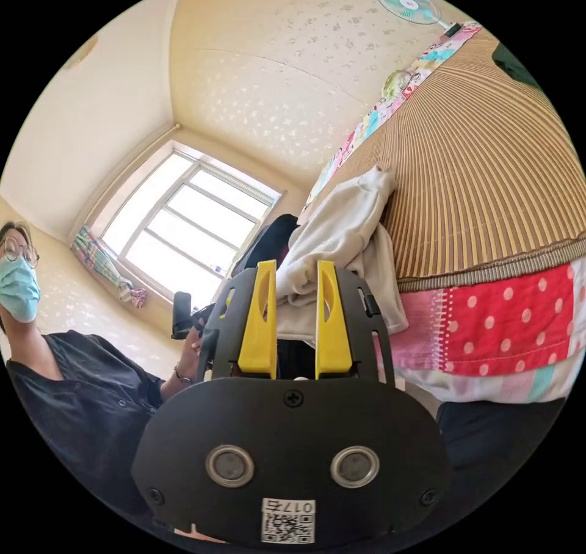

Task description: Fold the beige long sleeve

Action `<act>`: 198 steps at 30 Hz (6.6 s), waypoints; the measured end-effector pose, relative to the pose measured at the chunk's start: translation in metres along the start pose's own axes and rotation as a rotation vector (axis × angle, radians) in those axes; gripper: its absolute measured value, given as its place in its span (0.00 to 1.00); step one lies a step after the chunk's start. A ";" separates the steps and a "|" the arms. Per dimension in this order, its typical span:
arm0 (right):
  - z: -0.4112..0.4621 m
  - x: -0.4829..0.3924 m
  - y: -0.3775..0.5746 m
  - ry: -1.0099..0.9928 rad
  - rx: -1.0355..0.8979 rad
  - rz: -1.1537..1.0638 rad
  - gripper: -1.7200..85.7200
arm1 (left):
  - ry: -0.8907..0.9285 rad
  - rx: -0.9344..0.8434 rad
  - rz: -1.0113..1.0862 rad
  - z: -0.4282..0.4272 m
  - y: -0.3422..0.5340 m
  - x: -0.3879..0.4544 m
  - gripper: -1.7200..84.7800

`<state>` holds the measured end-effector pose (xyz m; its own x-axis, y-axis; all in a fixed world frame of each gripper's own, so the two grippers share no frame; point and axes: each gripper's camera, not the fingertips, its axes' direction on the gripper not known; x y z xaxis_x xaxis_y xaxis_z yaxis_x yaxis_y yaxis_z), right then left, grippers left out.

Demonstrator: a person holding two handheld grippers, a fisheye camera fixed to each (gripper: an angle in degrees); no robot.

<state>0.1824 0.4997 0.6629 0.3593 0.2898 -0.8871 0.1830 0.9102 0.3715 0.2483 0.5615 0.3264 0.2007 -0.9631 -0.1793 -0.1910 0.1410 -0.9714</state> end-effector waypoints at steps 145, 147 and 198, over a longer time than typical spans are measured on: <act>0.320 0.044 0.010 1.231 -0.232 -0.336 0.05 | -0.256 -0.155 0.319 0.180 0.014 0.007 0.09; 0.305 0.038 0.014 1.220 -0.244 -0.328 0.04 | -0.283 -0.121 0.294 0.152 0.024 -0.001 0.07; -0.127 0.149 -0.081 0.011 0.475 0.956 0.18 | -0.305 0.046 -0.033 -0.268 0.074 -0.149 0.01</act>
<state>0.1049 0.5062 0.4662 0.5347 0.8274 -0.1718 0.1676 0.0955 0.9812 -0.0529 0.6536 0.3234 0.4868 -0.8550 -0.1788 -0.1372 0.1273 -0.9823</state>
